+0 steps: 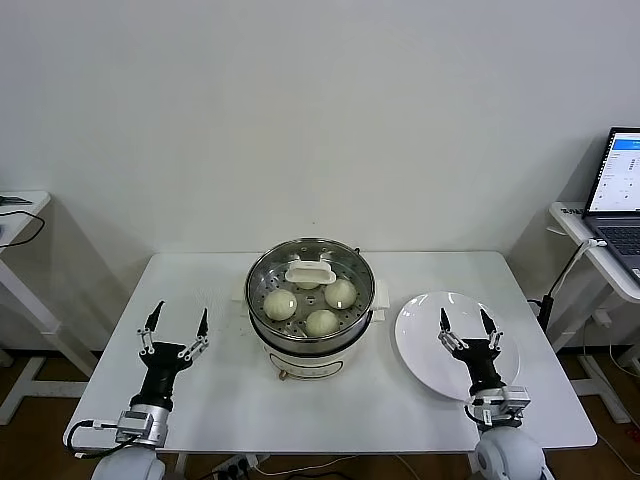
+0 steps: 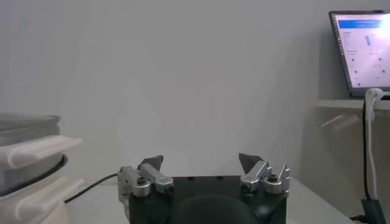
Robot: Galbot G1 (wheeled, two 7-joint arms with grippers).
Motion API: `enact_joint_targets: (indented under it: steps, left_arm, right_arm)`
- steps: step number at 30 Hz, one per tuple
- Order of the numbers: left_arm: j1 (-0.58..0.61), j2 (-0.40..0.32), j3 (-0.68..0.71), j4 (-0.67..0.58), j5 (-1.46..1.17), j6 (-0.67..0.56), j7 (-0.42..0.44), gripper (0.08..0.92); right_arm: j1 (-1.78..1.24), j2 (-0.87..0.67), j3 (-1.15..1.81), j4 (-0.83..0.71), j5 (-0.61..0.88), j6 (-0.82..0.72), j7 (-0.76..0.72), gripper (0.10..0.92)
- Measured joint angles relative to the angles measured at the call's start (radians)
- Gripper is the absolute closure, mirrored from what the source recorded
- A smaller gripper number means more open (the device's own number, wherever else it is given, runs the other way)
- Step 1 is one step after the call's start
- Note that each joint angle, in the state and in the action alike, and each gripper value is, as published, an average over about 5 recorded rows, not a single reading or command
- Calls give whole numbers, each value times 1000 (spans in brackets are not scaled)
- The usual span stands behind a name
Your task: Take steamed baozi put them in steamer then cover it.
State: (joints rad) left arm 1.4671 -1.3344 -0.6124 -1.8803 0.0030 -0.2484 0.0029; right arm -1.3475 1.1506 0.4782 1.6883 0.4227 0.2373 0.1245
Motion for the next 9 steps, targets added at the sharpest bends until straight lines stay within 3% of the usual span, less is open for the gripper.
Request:
enact_joint_targets:
  steps: [9]
  left_arm:
    - [8, 4, 0, 8, 5, -25, -2, 177]
  right_arm:
    - [-21, -4, 11, 11, 1, 8, 0, 203]
